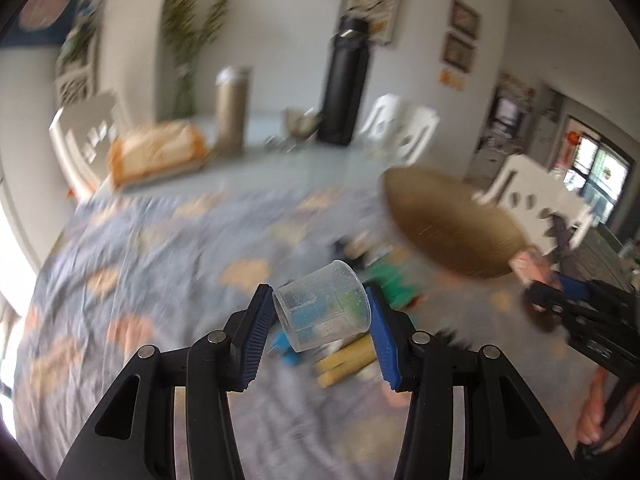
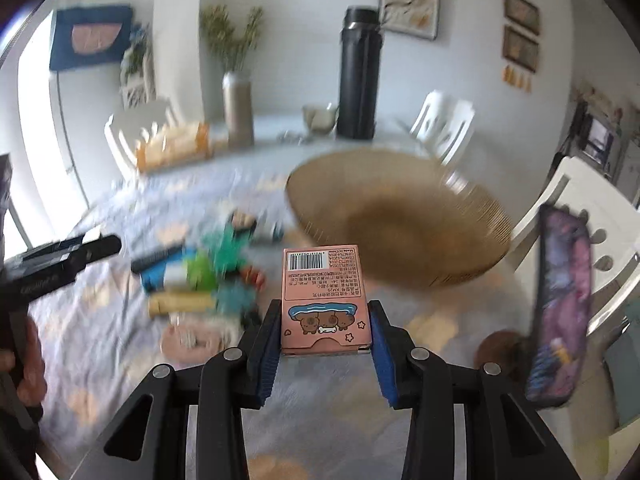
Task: Organize rigid objects
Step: 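Carry cup and pink box into the amber bowl and open both grippers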
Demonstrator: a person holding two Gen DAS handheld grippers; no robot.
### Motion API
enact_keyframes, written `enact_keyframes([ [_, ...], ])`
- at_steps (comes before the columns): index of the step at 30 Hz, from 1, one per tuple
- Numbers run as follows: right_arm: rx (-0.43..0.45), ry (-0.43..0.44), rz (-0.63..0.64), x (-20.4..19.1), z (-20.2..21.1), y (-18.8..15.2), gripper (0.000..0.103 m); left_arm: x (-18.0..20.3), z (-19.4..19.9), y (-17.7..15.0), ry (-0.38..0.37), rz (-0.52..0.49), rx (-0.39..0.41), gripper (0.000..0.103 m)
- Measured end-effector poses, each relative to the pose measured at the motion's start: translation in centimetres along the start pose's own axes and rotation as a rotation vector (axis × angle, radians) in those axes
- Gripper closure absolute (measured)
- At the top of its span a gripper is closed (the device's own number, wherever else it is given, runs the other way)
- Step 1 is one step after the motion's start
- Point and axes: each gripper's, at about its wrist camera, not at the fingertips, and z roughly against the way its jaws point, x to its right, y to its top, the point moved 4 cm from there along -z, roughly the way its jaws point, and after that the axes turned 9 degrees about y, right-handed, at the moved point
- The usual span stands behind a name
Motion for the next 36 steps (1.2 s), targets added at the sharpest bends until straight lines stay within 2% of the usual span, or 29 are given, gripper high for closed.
enact_keyframes([
  [3,0.07,-0.009,-0.046,1.3,1.3,2.0,0.063,2.7,1.1,2.9,-0.086,-0.033,0.043,0.059],
  [6,0.096,-0.035,-0.08,2.6,1.6,3.4,0.063,4.6,1.1,4.9,-0.171,-0.035,0.056,0.059],
  [10,0.11,-0.069,-0.156,4.7,1.2,4.8,0.063,7.3,-0.7,7.2,-0.226,-0.043,0.051,0.059],
  [13,0.076,-0.101,-0.203,6.2,-0.3,5.3,0.063,9.5,-4.1,8.4,-0.287,-0.024,-0.014,0.059],
  [17,-0.046,-0.123,-0.233,7.5,-3.9,4.7,0.063,11.9,-9.0,7.4,-0.335,0.013,-0.142,0.059],
  [20,-0.113,-0.143,-0.241,7.7,-5.5,3.5,0.063,13.6,-11.2,5.9,-0.349,0.031,-0.199,0.059],
  [23,-0.134,-0.154,-0.246,8.0,-6.0,3.4,0.063,14.9,-11.9,5.3,-0.329,-0.001,-0.21,0.058],
  [25,-0.136,-0.128,-0.25,7.9,-5.8,3.7,0.055,15.2,-11.5,5.5,-0.306,-0.031,-0.203,0.038],
  [26,-0.122,-0.129,-0.244,7.9,-5.3,3.9,0.049,14.8,-10.8,5.6,-0.295,-0.029,-0.19,0.034],
  [27,-0.098,-0.149,-0.229,7.9,-4.4,4.0,0.049,13.8,-9.4,5.8,-0.289,-0.018,-0.154,0.029],
  [29,-0.036,-0.19,-0.197,7.6,-2.2,4.5,0.049,12.4,-7.6,6.2,-0.285,-0.011,-0.119,0.028],
  [31,0.04,-0.165,-0.182,7.0,0.5,5.1,0.047,10.3,-5.3,6.4,-0.271,-0.005,-0.084,0.026],
  [33,0.083,-0.137,-0.169,6.4,2.3,5.5,0.04,8.3,-2.9,6.4,-0.24,0.002,-0.038,0.024],
  [36,0.124,-0.088,-0.124,4.7,4.4,6.0,0.04,5.8,0.4,6.0,-0.206,0.002,0.022,0.024],
])
